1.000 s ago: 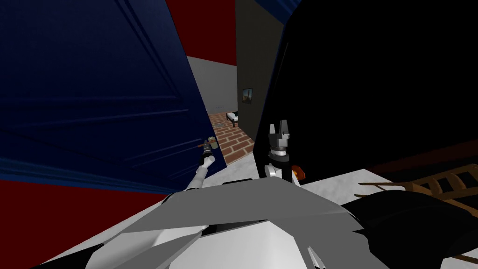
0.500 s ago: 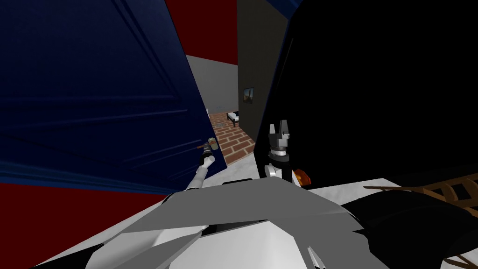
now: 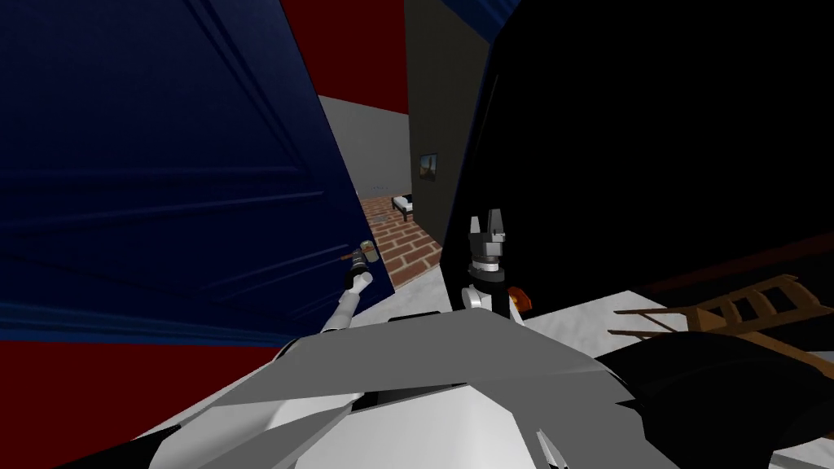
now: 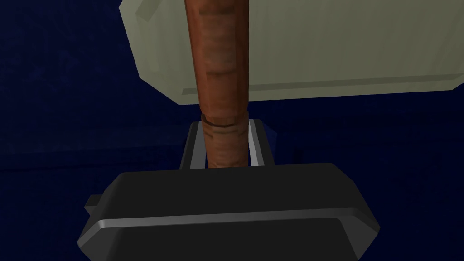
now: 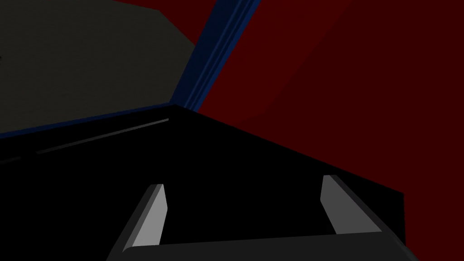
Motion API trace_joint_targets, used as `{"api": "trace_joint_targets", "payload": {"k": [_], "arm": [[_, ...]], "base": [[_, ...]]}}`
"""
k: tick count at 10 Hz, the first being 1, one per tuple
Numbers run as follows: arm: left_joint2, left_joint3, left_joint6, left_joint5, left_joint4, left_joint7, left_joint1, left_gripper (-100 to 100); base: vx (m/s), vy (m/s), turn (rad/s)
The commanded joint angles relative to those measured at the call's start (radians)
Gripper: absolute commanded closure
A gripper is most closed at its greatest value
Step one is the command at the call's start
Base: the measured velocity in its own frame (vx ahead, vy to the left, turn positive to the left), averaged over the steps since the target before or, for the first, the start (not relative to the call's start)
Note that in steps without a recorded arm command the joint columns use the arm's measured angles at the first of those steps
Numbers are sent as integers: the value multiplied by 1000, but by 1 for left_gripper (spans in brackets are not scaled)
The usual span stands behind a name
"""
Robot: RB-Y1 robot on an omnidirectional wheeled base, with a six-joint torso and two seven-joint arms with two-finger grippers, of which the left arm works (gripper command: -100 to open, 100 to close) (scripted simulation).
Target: Pull the door open
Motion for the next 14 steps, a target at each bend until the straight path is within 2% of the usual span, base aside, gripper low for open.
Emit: {"api": "trace_joint_targets", "payload": {"k": [1, 2, 3, 4, 8, 14], "arm": [[17, -14, 0, -1, 0, 28, 10, 100], [43, -22, 0, 1, 0, 56, 21, 100], [58, -26, 0, 3, 1, 71, 27, 100], [90, -35, 0, 5, 2, 105, 39, 100], [160, -55, -1, 10, 3, 179, 67, 100], [262, -83, -2, 18, 6, 286, 108, 100]], "base": [[-99, 68, -296], [-126, 52, -345], [-127, 15, -266], [-111, -33, -318], [-90, -59, -170], [-82, -74, -69]]}}
